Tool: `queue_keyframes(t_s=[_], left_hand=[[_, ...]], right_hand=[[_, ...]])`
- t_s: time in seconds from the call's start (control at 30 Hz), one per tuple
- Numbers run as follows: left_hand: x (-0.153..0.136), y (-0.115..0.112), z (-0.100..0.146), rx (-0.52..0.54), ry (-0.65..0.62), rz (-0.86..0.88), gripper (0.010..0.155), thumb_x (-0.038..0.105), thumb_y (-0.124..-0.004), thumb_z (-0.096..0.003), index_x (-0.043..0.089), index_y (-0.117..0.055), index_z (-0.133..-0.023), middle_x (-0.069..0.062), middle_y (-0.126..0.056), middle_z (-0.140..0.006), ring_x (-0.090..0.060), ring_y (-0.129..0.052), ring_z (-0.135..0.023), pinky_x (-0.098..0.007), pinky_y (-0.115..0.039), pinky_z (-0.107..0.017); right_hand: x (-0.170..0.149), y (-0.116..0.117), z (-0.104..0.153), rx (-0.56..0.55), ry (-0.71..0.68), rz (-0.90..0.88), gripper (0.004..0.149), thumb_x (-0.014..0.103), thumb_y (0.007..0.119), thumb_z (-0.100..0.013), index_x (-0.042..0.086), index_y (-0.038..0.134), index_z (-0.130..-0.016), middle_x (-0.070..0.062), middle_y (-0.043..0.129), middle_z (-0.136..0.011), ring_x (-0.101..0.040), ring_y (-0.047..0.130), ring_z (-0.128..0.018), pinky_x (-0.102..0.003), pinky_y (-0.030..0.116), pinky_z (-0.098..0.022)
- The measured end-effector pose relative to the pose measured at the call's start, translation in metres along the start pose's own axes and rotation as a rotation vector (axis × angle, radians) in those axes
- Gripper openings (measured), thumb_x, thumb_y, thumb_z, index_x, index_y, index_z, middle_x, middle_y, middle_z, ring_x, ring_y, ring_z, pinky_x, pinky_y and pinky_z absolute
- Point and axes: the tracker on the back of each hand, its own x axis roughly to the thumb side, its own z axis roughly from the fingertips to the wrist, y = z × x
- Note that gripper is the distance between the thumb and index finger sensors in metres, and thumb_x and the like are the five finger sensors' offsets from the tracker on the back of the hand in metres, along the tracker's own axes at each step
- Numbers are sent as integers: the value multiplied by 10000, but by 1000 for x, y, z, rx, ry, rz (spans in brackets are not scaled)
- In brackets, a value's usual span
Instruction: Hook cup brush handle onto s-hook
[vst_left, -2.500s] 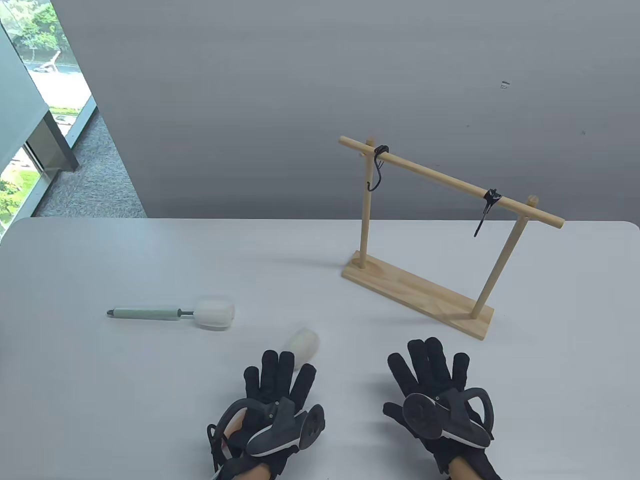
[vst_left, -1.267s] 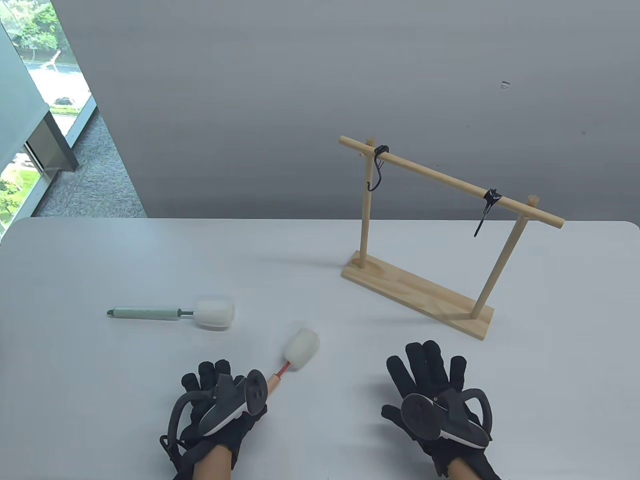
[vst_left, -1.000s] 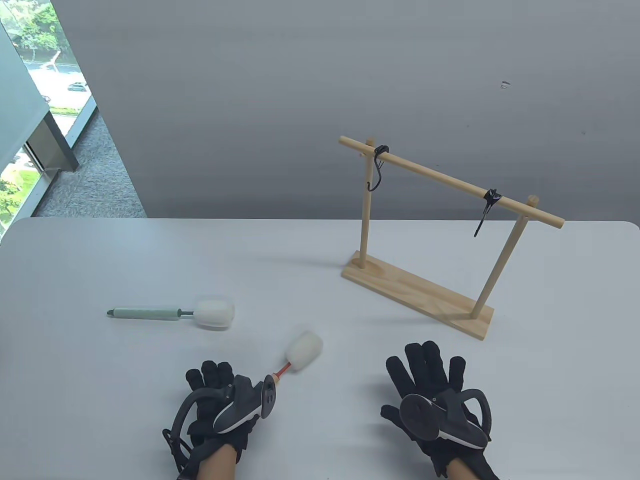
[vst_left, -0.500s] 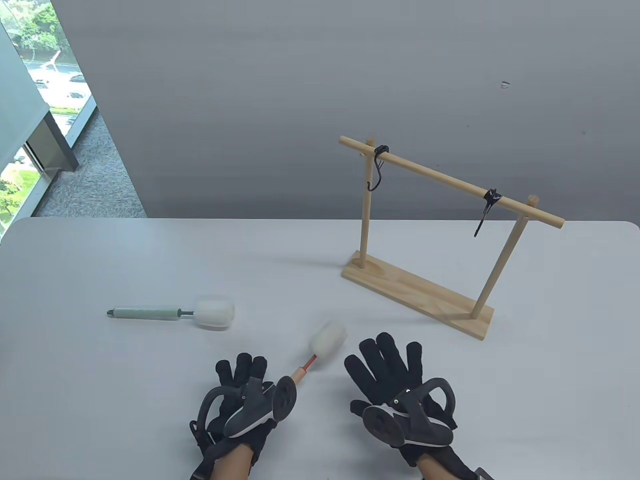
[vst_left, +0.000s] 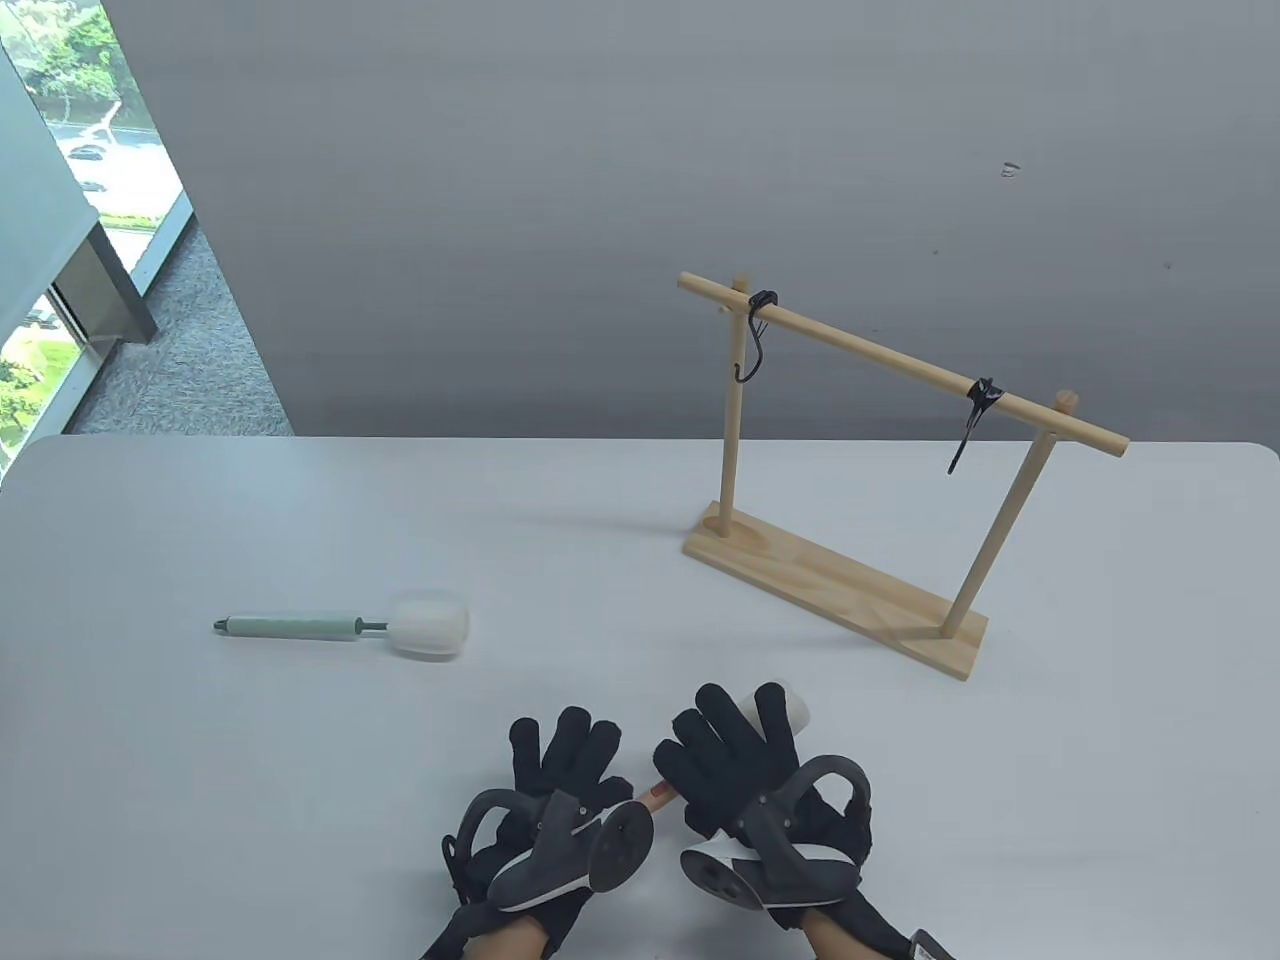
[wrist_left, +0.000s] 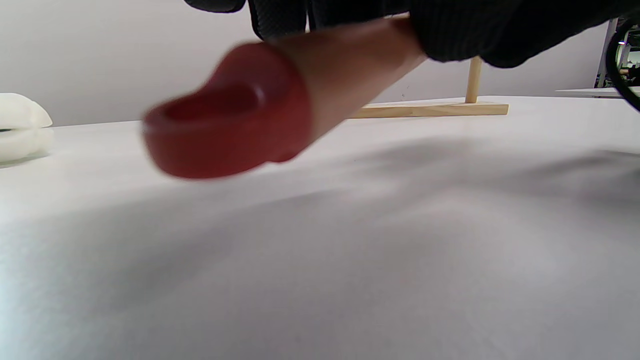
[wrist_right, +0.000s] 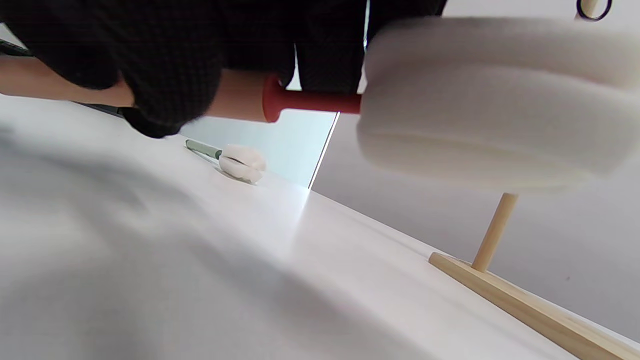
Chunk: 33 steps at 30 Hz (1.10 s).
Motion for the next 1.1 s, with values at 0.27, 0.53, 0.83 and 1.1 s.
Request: queue_keyframes(t_s=[0.27,0.53,0.83,1.1], left_hand=[[7,-2,1,-7,-36,-22,513,561,-701,-445,266,-842,-840,-82,-585,-1134,-422,-521,-1111,-727,-354,-710],[1,1,5,83,32,-56,742,672,-644,-410,234,-647,-1009,-97,-583,-1138,-430,-552,-1103,-724,-357,-718],[-29,9,16,166,190,-5,824,670,-611,-430,198,-445,-1085,-150,-444,-1167,-465,-474,-1103,-721,-354,-712],[-37,-2,13,68,210,-15,816,662,-618,-433,192,-464,-1081,-156,-475,-1158,-468,-510,-1090,-716,-382,-706]], right_hand=[[7,2,-1,-7,-90,57,524,340,797,-456,228,688,-957,-86,824,-929,-369,718,-956,-724,323,-644],[3,1,1,29,-22,96,523,353,804,-451,203,716,-944,-75,882,-857,-340,783,-910,-712,340,-652],[-61,3,27,-40,453,-77,530,356,800,-456,165,727,-945,-92,905,-823,-350,816,-876,-708,362,-645],[-115,4,69,-227,807,-380,532,354,795,-463,136,728,-944,-113,908,-810,-373,828,-851,-708,391,-622]])
